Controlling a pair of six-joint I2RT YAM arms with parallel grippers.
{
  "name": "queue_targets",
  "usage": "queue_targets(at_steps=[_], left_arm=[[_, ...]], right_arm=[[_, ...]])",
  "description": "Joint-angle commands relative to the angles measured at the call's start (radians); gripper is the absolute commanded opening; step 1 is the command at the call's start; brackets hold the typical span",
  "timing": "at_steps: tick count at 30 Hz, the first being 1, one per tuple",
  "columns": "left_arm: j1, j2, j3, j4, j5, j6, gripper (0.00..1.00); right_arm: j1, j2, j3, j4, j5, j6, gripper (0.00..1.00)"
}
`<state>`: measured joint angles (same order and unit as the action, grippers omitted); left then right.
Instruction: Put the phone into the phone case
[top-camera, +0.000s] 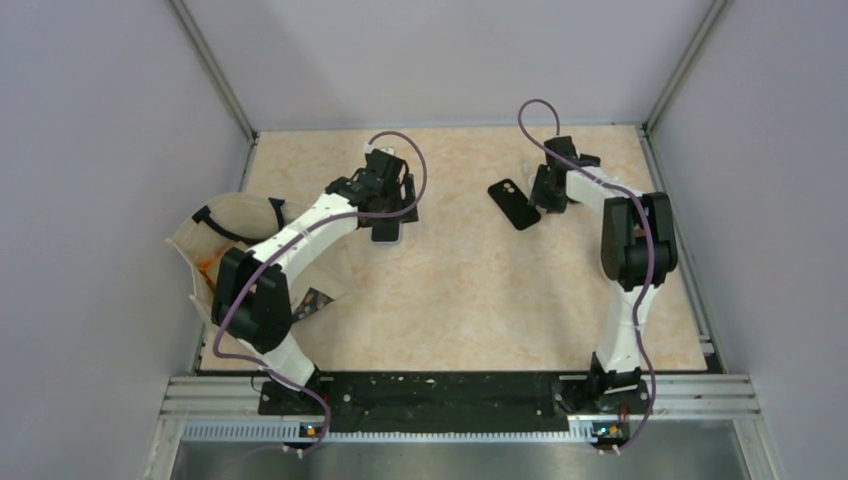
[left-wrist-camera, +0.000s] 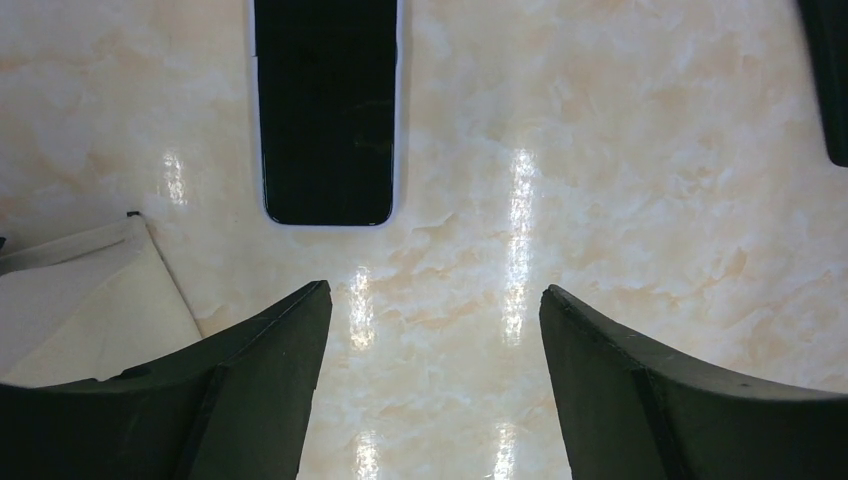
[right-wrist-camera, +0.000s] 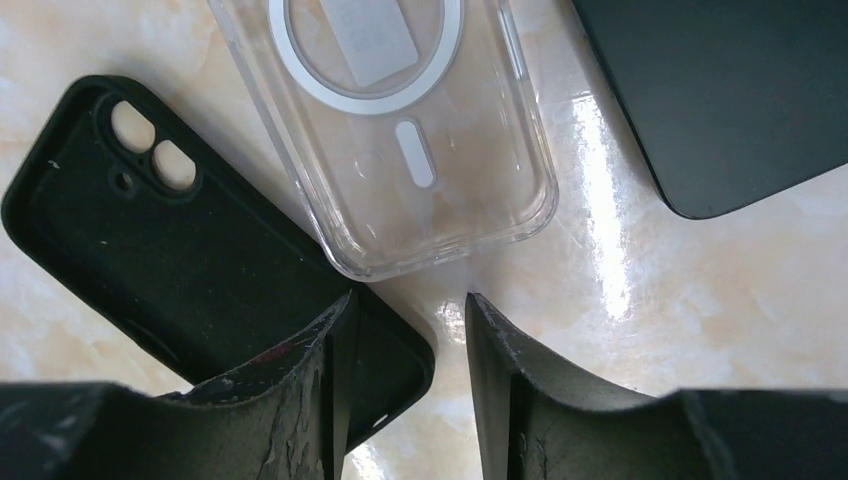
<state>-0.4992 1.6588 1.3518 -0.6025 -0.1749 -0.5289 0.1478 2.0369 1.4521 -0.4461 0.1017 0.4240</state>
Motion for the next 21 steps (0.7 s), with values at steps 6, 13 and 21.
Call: queue_targets(at_steps=[6,13,21], left_arm=[[0.001,-0.057,-0.03,0.012,0.044,-0.017,0.8],[0.002,-0.09,-0.073,-0.003,0.0,-0.068,0.75],[0.001,-0.153,-0.188,0.058,0.019,-0.157,0.73]], right_arm=[[0.049,0.052,0.027,-0.07,0.072,-0.079,0.39],[0.108,-0.007,-0.034,-0.098,0.107,-0.054,0.07],[0.239,-0.202,-0.251,-0.08,0.01,0.07,0.0]])
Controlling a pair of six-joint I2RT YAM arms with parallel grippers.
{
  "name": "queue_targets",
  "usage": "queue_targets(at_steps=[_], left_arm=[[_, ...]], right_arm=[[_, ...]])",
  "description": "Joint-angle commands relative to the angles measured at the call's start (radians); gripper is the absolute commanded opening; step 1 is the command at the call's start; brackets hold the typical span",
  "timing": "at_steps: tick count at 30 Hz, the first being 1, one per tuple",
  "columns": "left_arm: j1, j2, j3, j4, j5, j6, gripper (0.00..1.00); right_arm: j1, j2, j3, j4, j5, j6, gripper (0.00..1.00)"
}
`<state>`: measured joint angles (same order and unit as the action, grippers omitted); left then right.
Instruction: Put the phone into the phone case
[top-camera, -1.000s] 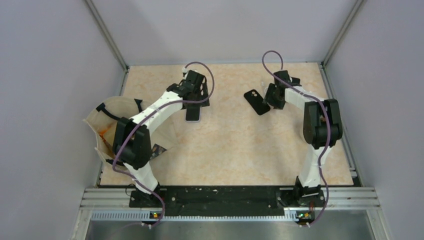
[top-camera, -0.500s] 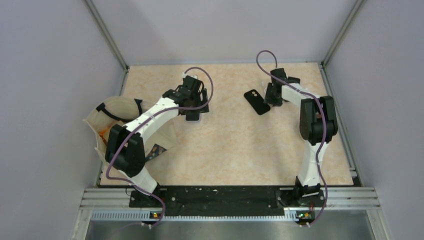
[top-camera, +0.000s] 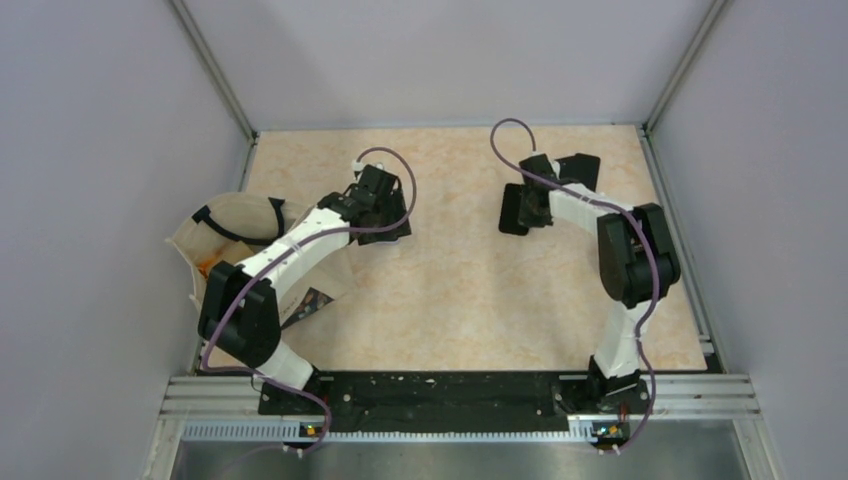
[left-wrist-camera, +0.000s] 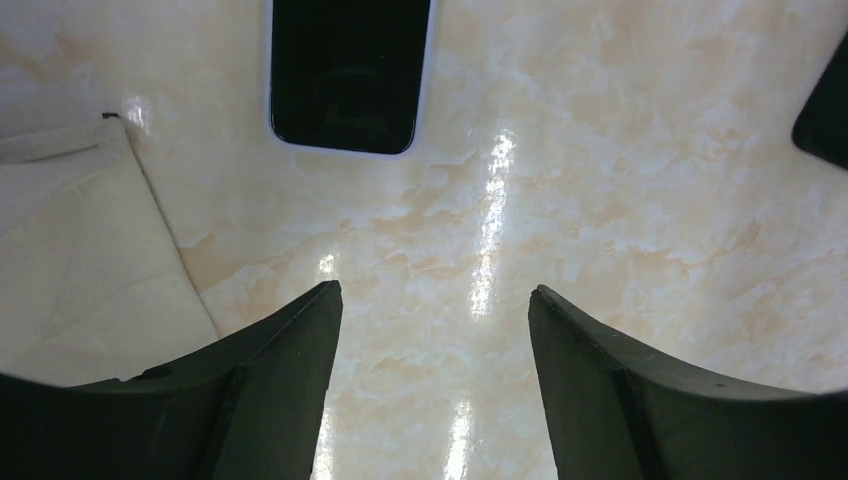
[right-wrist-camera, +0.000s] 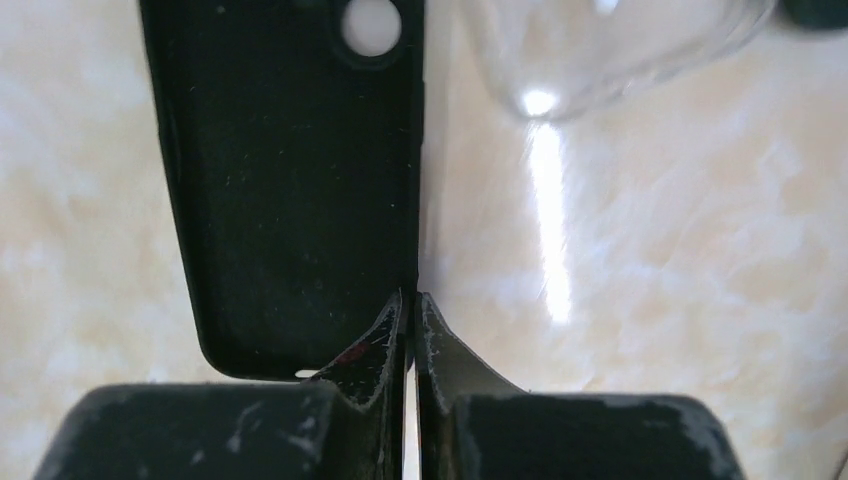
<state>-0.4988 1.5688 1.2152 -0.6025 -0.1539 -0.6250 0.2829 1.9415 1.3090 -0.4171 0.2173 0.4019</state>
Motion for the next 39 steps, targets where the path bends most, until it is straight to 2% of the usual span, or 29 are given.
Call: queue_targets(at_steps=[1,9,13,14,17,19,20,24,28,32,35,39], left_arm=[[-0.001,-0.072,-0.066,0.071,0.009,-0.07,0.73],[-0.022,-0.097,-0.162,0.12,0.031,-0.103,0.73],[-0.026,-0.111,-0.204,0.146,0.046,-0.108,0.72],[-0.025,-0.113,-0.209,0.148,0.048,-0.107,0.72],[-0.024,-0.115,-0.213,0.152,0.066,-0.096,0.72],[-0.026,-0.119,-0.214,0.15,0.076,-0.084,0.73],[-0.025,-0.121,-0.213,0.152,0.081,-0.081,0.73],[-0.026,-0.133,-0.203,0.148,0.102,-0.059,0.73],[-0.025,-0.139,-0.196,0.148,0.128,-0.048,0.73],[-0.027,-0.142,-0.194,0.149,0.149,-0.038,0.73],[-0.027,-0.138,-0.188,0.152,0.182,-0.032,0.73],[-0.027,-0.125,-0.17,0.151,0.196,-0.023,0.73]], right_arm=[[0.134,-0.135,-0.14,-0.103,-0.108,0.108,0.0],[0.372,-0.315,-0.346,-0.065,-0.133,0.322,0.0],[0.494,-0.362,-0.395,-0.052,-0.115,0.432,0.0],[0.507,-0.374,-0.399,-0.052,-0.115,0.446,0.06],[0.491,-0.422,-0.388,-0.068,-0.073,0.445,0.48],[0.421,-0.447,-0.346,-0.091,-0.053,0.406,0.69],[0.373,-0.454,-0.325,-0.1,-0.058,0.38,0.74],[0.155,-0.445,-0.206,-0.098,-0.021,0.277,0.8],[-0.074,-0.31,-0.039,-0.059,-0.005,0.257,0.76],[-0.257,-0.102,0.194,-0.035,-0.015,0.289,0.47],[-0.342,0.057,0.362,-0.037,-0.039,0.333,0.3],[-0.403,0.231,0.541,-0.038,-0.05,0.375,0.24]])
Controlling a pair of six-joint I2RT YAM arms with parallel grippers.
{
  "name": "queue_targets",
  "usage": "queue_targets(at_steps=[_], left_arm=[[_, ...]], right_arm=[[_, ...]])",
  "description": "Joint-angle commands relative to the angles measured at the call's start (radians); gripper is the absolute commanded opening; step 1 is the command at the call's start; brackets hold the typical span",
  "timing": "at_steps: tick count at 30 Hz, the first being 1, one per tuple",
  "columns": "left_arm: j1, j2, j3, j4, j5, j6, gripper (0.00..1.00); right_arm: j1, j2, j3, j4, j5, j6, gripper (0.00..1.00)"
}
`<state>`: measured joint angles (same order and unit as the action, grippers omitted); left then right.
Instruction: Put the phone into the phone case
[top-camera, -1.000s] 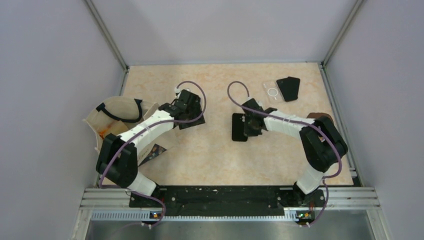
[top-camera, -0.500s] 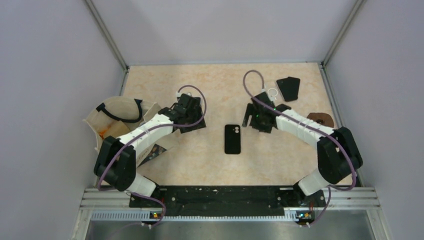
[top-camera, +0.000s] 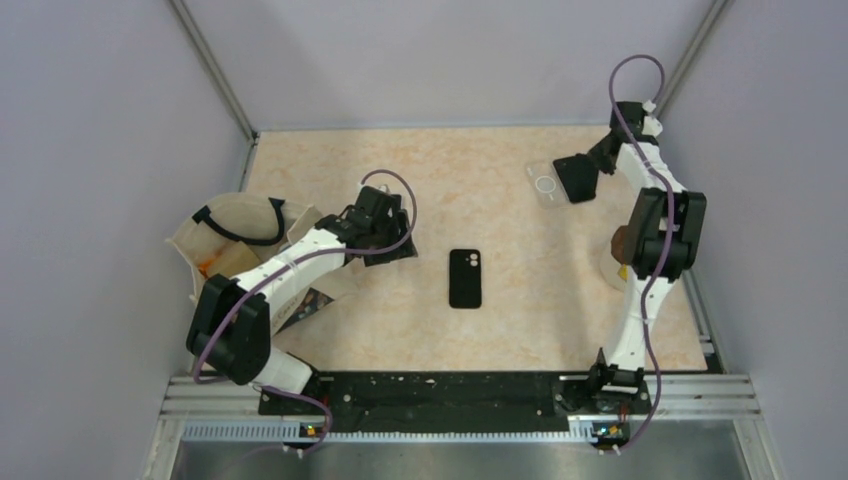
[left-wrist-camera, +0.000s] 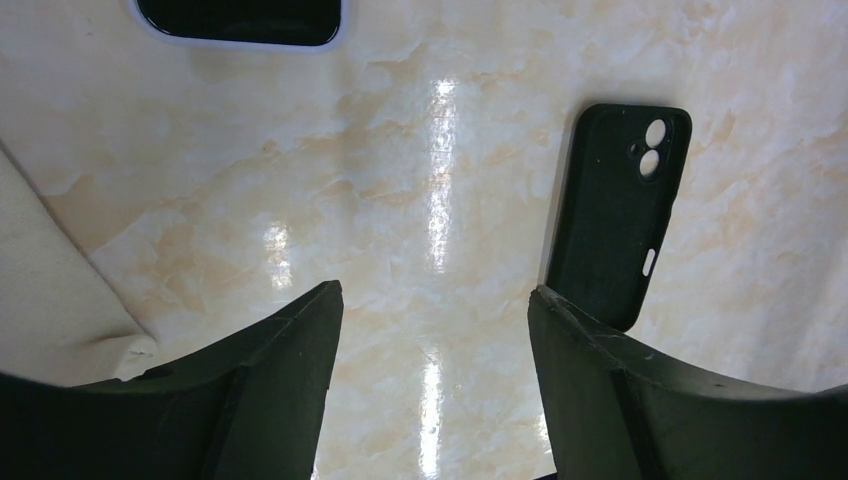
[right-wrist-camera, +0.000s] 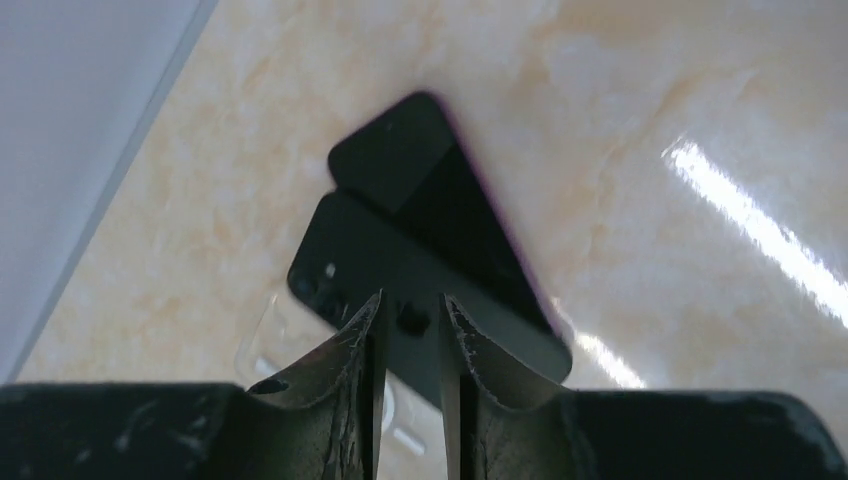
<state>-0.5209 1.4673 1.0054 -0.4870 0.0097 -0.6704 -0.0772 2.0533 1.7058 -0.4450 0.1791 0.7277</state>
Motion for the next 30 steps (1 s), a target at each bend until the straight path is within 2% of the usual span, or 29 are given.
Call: queue_targets(at_steps=[1,19,30], left_arm=[[-0.005,-0.019,0.044,0.036,0.036,0.022,0.73],[-0.005,0.042,0.066,0.041,0.081,0.024,0.72],[-0.005,0.081,0.091,0.039,0.098,0.024,0.72]], right_arm=[[-0.053,0.157,0.179,-0.01,-0.014,0.053,0.24],[-0.129,0.479,0.449,0.015,-0.069,0.147,0.23],[-0.134,0.594,0.542,-0.018,-0.162,0.135,0.23]])
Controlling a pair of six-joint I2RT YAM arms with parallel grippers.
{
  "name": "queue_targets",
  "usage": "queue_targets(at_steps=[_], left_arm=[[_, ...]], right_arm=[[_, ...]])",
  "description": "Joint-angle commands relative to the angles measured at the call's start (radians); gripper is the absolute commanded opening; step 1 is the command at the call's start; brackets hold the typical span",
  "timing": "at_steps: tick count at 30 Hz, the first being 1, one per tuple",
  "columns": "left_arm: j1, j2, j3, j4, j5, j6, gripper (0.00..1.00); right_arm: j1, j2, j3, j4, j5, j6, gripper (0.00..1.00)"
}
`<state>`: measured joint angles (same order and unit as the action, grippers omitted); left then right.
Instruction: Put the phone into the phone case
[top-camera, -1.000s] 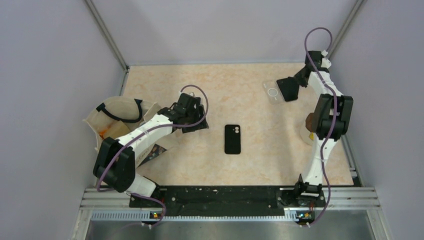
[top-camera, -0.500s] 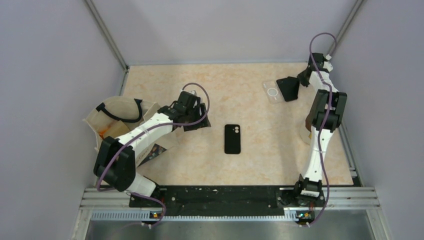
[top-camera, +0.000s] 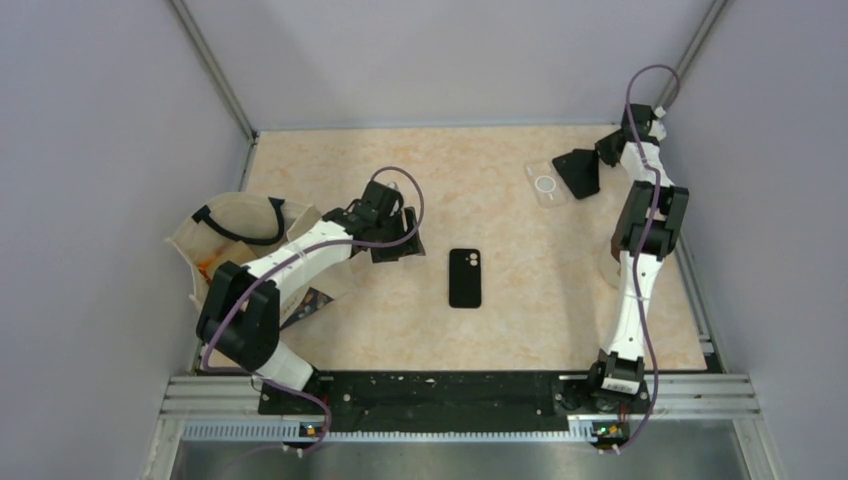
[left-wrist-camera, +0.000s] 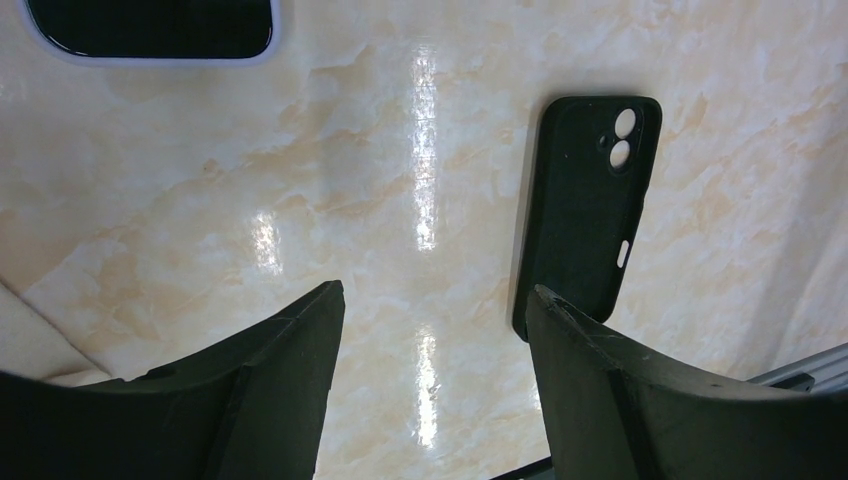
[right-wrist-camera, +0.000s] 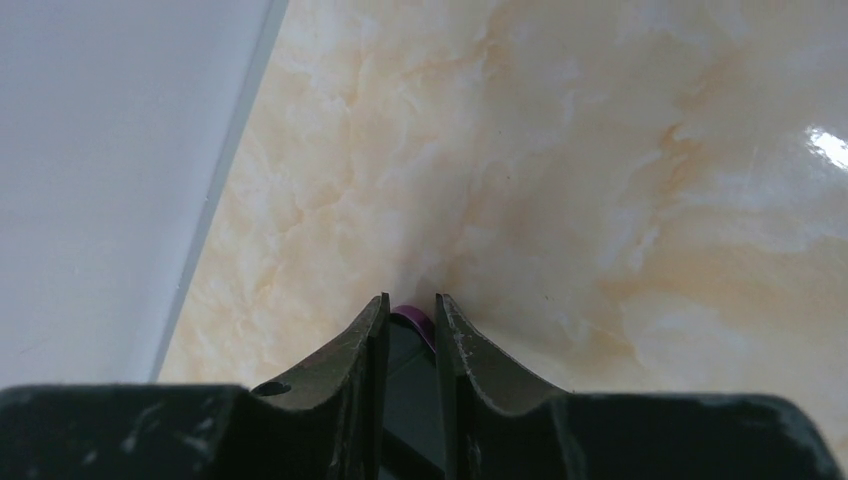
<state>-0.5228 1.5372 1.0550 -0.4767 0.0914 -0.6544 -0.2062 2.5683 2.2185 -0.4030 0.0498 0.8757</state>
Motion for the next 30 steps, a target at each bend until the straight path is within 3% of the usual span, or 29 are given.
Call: queue_targets(at_steps=[1,9,21,25,30], left_arm=[[-0.002,0.013,0.043,0.029,0.017,0.008,0.72],[-0.003,0.012,0.047,0.03,0.022,0.011,0.72],[-0.003,-0.037,0.029,0.017,0.005,0.012,0.72],[-0.003,-0.062,0.021,0.013,-0.002,0.011,0.72],[-0.003,-0.101,0.002,0.014,-0.007,0.003,0.72]], right_arm=[[-0.003,0.086,0.037,-0.068,-0.04,-0.023,0.23],[0.042,0.13,0.12,-0.167,-0.085,-0.168,0.23],[0.132,0.102,0.099,-0.303,-0.12,-0.31,0.23],[0.146,0.018,-0.07,-0.307,-0.117,-0.28,0.19],[0.146,-0.204,-0.459,-0.146,-0.061,-0.202,0.18]])
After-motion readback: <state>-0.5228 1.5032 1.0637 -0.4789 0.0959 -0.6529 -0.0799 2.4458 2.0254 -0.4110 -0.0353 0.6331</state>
